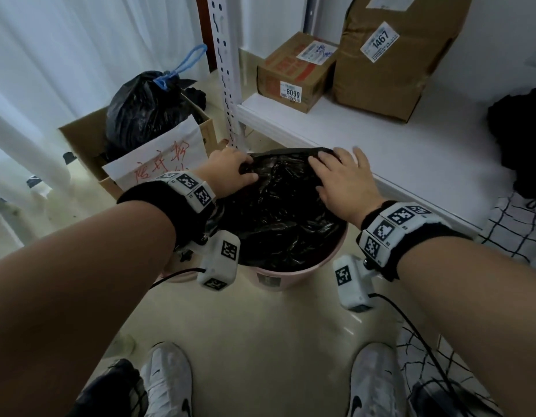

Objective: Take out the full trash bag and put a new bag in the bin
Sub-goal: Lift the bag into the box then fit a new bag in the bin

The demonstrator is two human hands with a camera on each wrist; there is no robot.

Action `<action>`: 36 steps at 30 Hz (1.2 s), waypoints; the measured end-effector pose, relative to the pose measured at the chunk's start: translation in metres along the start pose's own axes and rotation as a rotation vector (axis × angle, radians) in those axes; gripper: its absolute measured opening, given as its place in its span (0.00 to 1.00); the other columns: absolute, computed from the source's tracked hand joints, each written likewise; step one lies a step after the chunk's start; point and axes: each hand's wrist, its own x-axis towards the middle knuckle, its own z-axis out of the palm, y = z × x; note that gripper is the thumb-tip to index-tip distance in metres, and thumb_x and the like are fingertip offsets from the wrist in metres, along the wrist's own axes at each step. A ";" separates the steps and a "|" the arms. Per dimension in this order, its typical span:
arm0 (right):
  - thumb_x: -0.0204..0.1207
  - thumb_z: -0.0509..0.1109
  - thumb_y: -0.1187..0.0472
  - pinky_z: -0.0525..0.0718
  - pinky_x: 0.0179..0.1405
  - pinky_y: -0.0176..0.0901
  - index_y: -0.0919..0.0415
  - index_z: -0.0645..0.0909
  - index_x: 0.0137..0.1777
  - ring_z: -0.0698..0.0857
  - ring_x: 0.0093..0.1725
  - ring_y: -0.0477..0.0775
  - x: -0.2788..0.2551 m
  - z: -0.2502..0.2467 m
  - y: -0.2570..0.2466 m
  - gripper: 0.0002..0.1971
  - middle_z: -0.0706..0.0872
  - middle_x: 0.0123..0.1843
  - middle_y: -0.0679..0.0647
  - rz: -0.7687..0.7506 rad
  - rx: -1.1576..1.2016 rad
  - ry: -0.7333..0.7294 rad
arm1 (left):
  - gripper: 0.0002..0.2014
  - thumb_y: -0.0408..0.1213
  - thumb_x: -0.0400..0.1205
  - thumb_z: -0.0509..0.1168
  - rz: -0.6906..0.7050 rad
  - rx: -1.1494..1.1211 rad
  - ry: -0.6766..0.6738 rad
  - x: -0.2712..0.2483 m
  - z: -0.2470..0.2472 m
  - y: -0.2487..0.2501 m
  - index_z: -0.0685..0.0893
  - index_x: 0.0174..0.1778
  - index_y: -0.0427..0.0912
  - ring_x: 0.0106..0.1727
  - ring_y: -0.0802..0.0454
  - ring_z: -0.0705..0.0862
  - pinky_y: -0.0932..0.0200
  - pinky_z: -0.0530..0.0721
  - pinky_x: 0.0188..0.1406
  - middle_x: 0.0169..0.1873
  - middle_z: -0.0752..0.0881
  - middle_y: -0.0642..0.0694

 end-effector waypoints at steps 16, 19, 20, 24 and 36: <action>0.78 0.60 0.66 0.67 0.25 0.40 0.64 0.69 0.28 0.75 0.31 0.57 0.012 0.014 0.011 0.16 0.76 0.31 0.58 0.399 0.448 -0.329 | 0.25 0.51 0.83 0.60 -0.125 -0.087 -0.141 -0.005 0.008 -0.015 0.85 0.53 0.28 0.47 0.41 0.83 0.54 0.76 0.45 0.45 0.85 0.33; 0.79 0.59 0.68 0.64 0.24 0.41 0.64 0.65 0.25 0.73 0.30 0.56 0.010 0.015 0.006 0.19 0.71 0.27 0.56 0.433 0.473 -0.301 | 0.22 0.49 0.84 0.60 -0.153 -0.098 -0.115 -0.015 0.007 -0.022 0.84 0.56 0.30 0.49 0.42 0.82 0.54 0.76 0.47 0.46 0.84 0.36; 0.80 0.59 0.67 0.66 0.27 0.41 0.66 0.66 0.26 0.75 0.34 0.58 0.009 0.015 0.003 0.19 0.72 0.28 0.56 0.450 0.502 -0.273 | 0.21 0.47 0.84 0.60 -0.163 -0.111 -0.090 -0.017 0.007 -0.023 0.82 0.59 0.31 0.53 0.41 0.82 0.53 0.77 0.51 0.51 0.84 0.36; 0.85 0.57 0.58 0.71 0.42 0.43 0.70 0.75 0.40 0.82 0.50 0.64 0.007 0.018 -0.005 0.16 0.80 0.43 0.65 0.467 0.700 -0.205 | 0.24 0.47 0.83 0.61 -0.248 -0.089 0.029 -0.028 0.007 -0.027 0.73 0.70 0.36 0.65 0.36 0.78 0.51 0.76 0.58 0.65 0.78 0.35; 0.75 0.64 0.66 0.80 0.47 0.54 0.60 0.71 0.55 0.80 0.49 0.63 -0.047 0.002 0.003 0.11 0.81 0.53 0.62 0.011 0.342 -0.210 | 0.33 0.59 0.75 0.68 0.278 0.004 -0.214 -0.057 0.020 0.042 0.68 0.73 0.50 0.64 0.48 0.79 0.56 0.75 0.63 0.67 0.78 0.47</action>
